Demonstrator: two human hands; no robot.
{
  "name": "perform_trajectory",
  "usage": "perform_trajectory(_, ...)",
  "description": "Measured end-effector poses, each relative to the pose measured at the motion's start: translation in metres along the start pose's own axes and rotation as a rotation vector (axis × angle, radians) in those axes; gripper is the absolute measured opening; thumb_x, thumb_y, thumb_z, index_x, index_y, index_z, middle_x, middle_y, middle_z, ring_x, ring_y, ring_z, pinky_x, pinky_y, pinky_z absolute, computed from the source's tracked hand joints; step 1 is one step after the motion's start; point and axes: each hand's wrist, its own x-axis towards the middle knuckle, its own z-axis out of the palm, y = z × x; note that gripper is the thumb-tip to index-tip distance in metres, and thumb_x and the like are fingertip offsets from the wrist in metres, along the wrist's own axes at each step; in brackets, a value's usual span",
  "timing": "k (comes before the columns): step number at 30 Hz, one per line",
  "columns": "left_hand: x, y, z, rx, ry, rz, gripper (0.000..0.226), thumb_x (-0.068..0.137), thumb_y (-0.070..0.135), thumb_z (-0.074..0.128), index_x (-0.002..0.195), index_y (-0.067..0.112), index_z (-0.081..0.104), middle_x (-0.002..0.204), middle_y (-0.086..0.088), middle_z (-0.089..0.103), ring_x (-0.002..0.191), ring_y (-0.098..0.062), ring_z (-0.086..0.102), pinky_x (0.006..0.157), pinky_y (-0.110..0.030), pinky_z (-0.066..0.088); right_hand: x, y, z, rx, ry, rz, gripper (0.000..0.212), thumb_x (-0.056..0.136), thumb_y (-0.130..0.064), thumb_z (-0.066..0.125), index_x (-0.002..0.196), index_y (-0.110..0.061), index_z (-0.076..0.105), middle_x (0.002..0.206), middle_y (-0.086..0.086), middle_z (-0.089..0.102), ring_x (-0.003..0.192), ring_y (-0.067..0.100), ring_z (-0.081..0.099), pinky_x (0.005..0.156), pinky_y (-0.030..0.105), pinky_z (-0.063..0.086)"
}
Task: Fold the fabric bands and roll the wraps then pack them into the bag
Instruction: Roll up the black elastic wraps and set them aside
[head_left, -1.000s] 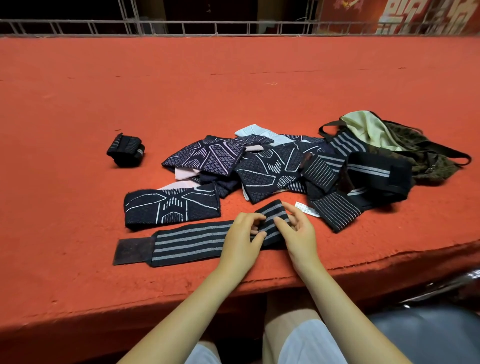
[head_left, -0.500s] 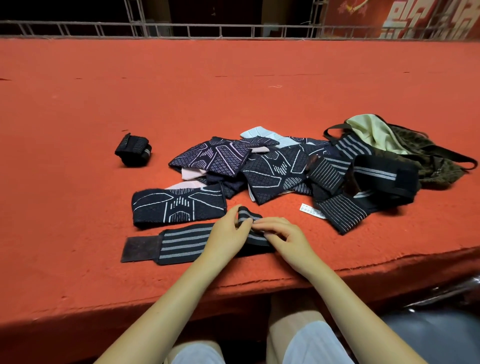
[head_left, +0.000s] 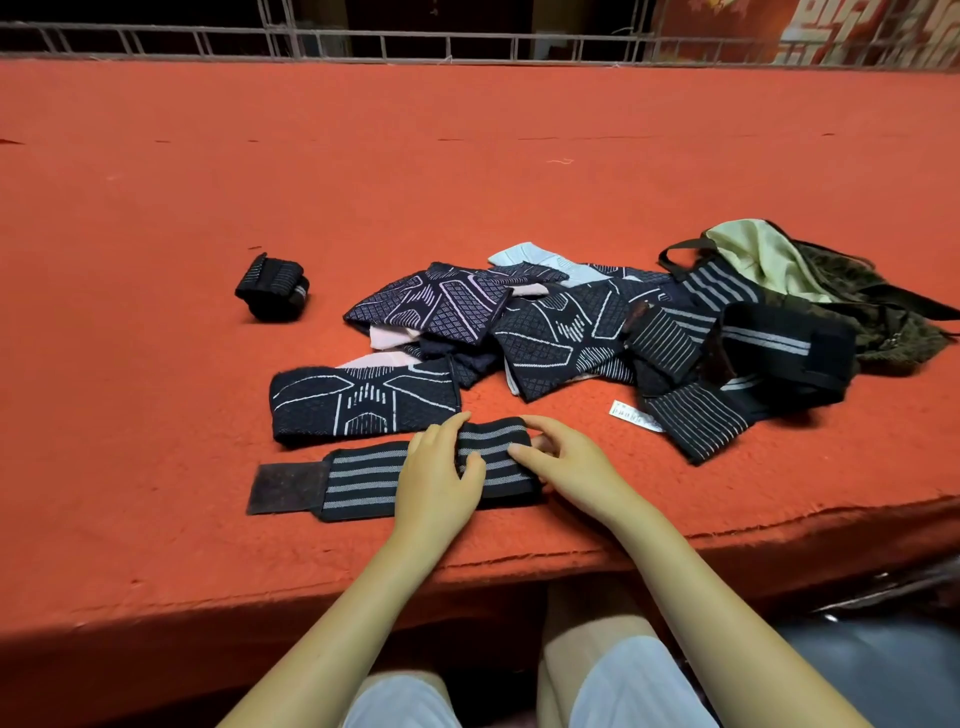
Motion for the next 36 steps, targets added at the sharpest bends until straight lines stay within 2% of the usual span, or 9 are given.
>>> perform_trajectory(3,-0.001,0.0,0.0,0.002,0.008,0.02,0.046,0.086,0.018,0.054,0.132,0.018,0.049,0.108,0.002,0.057,0.108,-0.017,0.046,0.095,-0.033,0.04,0.0,0.004,0.001,0.033,-0.003,-0.011,0.041,0.082,-0.029,0.07,0.121,-0.029,0.058,0.086,0.005,0.068,0.076,0.016,0.062,0.063,0.029,0.052)
perform_trajectory(5,-0.001,-0.001,0.0,0.006,0.027,0.052,0.046,0.086,0.019,0.054,0.131,0.019,0.051,0.105,0.003,0.056,0.104,-0.016,0.045,0.093,-0.032,0.04,-0.003,0.009,0.004,0.093,0.032,-0.031,0.041,0.08,-0.026,0.072,0.118,-0.032,0.058,0.076,-0.002,0.065,0.066,0.008,0.054,0.062,0.028,0.048)
perform_trajectory(10,-0.005,-0.003,0.0,-0.024,0.126,0.161,0.046,0.08,0.031,0.061,0.125,0.022,0.058,0.109,0.006,0.051,0.104,-0.009,0.042,0.093,-0.012,0.029,-0.01,0.01,0.007,0.3,0.171,-0.078,0.039,0.081,-0.014,0.069,0.115,-0.032,0.058,0.085,-0.003,0.07,0.075,0.008,0.058,0.079,0.034,0.049)
perform_trajectory(15,-0.009,0.001,0.002,0.033,-0.002,0.347,0.046,0.083,0.04,0.054,0.125,0.02,0.059,0.119,0.007,0.052,0.112,-0.009,0.044,0.097,-0.013,0.031,-0.015,0.003,0.001,0.537,0.264,-0.104,0.038,0.086,0.007,0.059,0.116,-0.016,0.059,0.097,-0.001,0.07,0.087,0.005,0.066,0.08,0.02,0.052)
perform_trajectory(19,-0.011,0.002,0.003,0.01,-0.081,0.381,0.043,0.086,0.039,0.052,0.123,0.019,0.06,0.116,0.008,0.052,0.109,-0.008,0.046,0.093,-0.015,0.036,-0.018,0.003,0.001,0.585,0.303,-0.102,0.038,0.085,0.006,0.06,0.11,-0.023,0.06,0.095,-0.005,0.071,0.085,0.002,0.066,0.075,0.017,0.052)
perform_trajectory(26,-0.011,0.005,0.003,-0.218,-0.123,0.263,0.047,0.085,0.013,0.064,0.13,0.019,0.05,0.109,0.007,0.05,0.096,-0.001,0.054,0.083,-0.019,0.05,-0.022,-0.002,0.003,0.507,0.226,-0.225,0.024,0.087,-0.005,0.062,0.108,-0.015,0.066,0.102,-0.007,0.07,0.094,0.001,0.065,0.08,0.015,0.047)
perform_trajectory(30,-0.007,0.006,0.0,-0.337,-0.103,0.086,0.042,0.09,0.029,0.048,0.132,0.032,0.041,0.099,0.011,0.059,0.088,-0.002,0.059,0.082,-0.021,0.05,-0.021,-0.002,0.004,0.349,0.077,-0.251,0.033,0.091,-0.008,0.053,0.113,-0.028,0.065,0.108,-0.001,0.064,0.095,0.004,0.06,0.074,0.017,0.049)
perform_trajectory(33,-0.007,0.0,-0.004,-0.45,-0.063,-0.05,0.048,0.089,0.049,0.032,0.135,0.037,0.039,0.107,0.012,0.059,0.102,-0.011,0.059,0.093,-0.028,0.045,-0.018,-0.003,0.008,0.153,0.005,-0.283,0.04,0.088,-0.002,0.057,0.115,-0.032,0.064,0.102,0.001,0.056,0.087,-0.002,0.055,0.074,0.014,0.044)
perform_trajectory(36,-0.006,0.002,-0.009,-0.471,-0.038,-0.111,0.047,0.096,0.042,0.035,0.138,0.024,0.041,0.127,0.012,0.051,0.119,0.001,0.045,0.095,-0.006,0.03,-0.013,-0.007,0.01,0.047,-0.041,-0.255,0.036,0.087,-0.006,0.063,0.113,-0.031,0.065,0.104,-0.004,0.051,0.082,-0.008,0.05,0.072,0.011,0.039)
